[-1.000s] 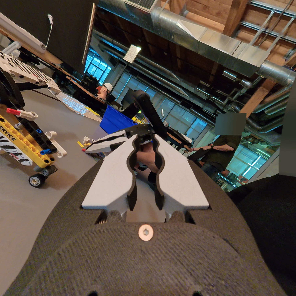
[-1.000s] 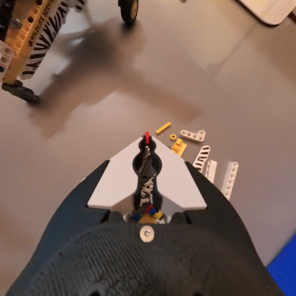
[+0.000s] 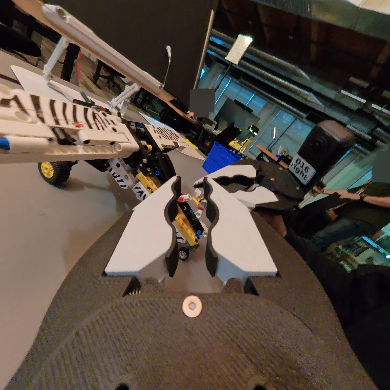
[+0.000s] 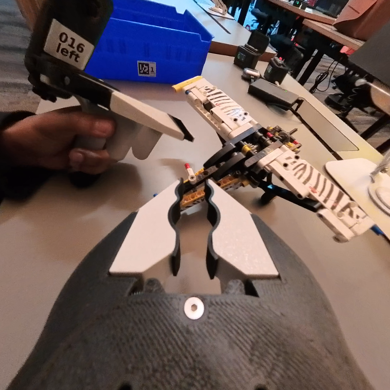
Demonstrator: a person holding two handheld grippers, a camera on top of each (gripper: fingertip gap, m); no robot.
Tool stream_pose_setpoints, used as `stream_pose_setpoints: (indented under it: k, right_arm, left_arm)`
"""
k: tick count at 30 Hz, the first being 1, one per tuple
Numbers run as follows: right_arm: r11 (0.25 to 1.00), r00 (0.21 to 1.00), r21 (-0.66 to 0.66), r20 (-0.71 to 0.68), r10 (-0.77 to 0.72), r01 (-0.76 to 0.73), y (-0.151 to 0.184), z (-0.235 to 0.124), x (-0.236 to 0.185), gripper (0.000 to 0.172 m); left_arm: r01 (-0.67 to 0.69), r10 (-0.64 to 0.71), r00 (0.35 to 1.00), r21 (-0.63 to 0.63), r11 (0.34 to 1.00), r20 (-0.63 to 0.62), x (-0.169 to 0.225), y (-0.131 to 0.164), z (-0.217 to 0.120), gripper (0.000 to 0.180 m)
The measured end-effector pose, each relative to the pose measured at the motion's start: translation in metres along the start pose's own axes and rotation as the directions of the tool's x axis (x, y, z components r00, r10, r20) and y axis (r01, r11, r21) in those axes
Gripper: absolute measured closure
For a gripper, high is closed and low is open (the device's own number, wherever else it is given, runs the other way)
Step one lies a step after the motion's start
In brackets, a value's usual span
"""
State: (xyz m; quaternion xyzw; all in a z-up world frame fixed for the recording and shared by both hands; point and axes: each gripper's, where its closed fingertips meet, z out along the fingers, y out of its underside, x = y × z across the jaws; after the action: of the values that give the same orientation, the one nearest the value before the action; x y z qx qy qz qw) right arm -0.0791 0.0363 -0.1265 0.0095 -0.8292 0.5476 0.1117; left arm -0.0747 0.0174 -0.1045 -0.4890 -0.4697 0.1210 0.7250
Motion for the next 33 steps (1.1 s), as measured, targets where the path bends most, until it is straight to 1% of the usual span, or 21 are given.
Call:
stream_pose_setpoints:
  k: [3, 5, 9, 12, 16, 18, 23, 26, 30, 32, 33]
  right_arm:
    - [0.999, 0.999, 0.008, -0.005, -0.032, 0.032, -0.001, 0.003, -0.004, 0.154]
    - [0.999, 0.998, 0.011, -0.026, -0.052, 0.052, -0.002, 0.005, -0.003, 0.155]
    - [0.998, 0.997, -0.013, -0.038, -0.061, 0.061, 0.001, 0.011, -0.002, 0.156]
    - [0.998, 0.997, -0.030, -0.035, -0.065, 0.064, 0.005, 0.014, -0.002, 0.156]
    - [0.998, 0.997, -0.016, -0.034, -0.066, 0.065, 0.005, 0.015, -0.002, 0.160]
    - [0.998, 0.997, -0.008, -0.042, -0.066, 0.065, 0.005, 0.015, -0.001, 0.166]
    - [0.999, 0.999, 0.010, -0.035, -0.041, 0.041, 0.004, 0.014, 0.000, 0.167]
    - [0.999, 0.999, 0.020, -0.027, -0.038, 0.039, 0.003, 0.013, -0.001, 0.167]
    - [0.999, 1.000, 0.038, 0.011, -0.028, 0.028, 0.001, 0.010, -0.007, 0.167]
    - [0.999, 0.999, 0.049, 0.035, -0.013, 0.011, -0.001, 0.009, -0.012, 0.167]
    - [0.999, 0.999, 0.048, 0.035, -0.016, 0.014, -0.001, 0.008, -0.012, 0.167]
  left_arm:
    - [0.089, -0.089, 0.996, 0.022, 0.996, -0.008, -0.006, -0.002, -0.003, 0.162]
    - [0.119, -0.119, 0.993, 0.017, 0.993, -0.020, -0.007, -0.001, -0.003, 0.163]
    - [0.102, -0.103, 0.995, -0.008, 0.995, -0.013, -0.005, 0.003, -0.001, 0.162]
    - [0.124, -0.124, 0.992, -0.027, 0.992, -0.012, -0.005, 0.007, 0.000, 0.161]
    - [0.126, -0.128, 0.992, -0.057, 0.990, -0.024, 0.000, 0.013, 0.002, 0.161]
    - [0.128, -0.130, 0.991, -0.060, 0.990, -0.023, 0.000, 0.014, 0.002, 0.161]
    - [0.142, -0.142, 0.990, -0.059, 0.988, 0.009, -0.004, 0.015, 0.001, 0.162]
    - [0.162, -0.160, 0.987, -0.106, 0.981, 0.033, -0.006, 0.022, 0.002, 0.162]
    - [0.190, -0.193, 0.981, -0.228, 0.955, 0.009, 0.010, 0.044, -0.001, 0.158]
    - [0.193, -0.196, 0.981, -0.257, 0.947, 0.016, 0.014, 0.050, -0.002, 0.157]
    - [0.191, -0.190, 0.981, -0.257, 0.947, 0.028, 0.012, 0.050, -0.002, 0.159]
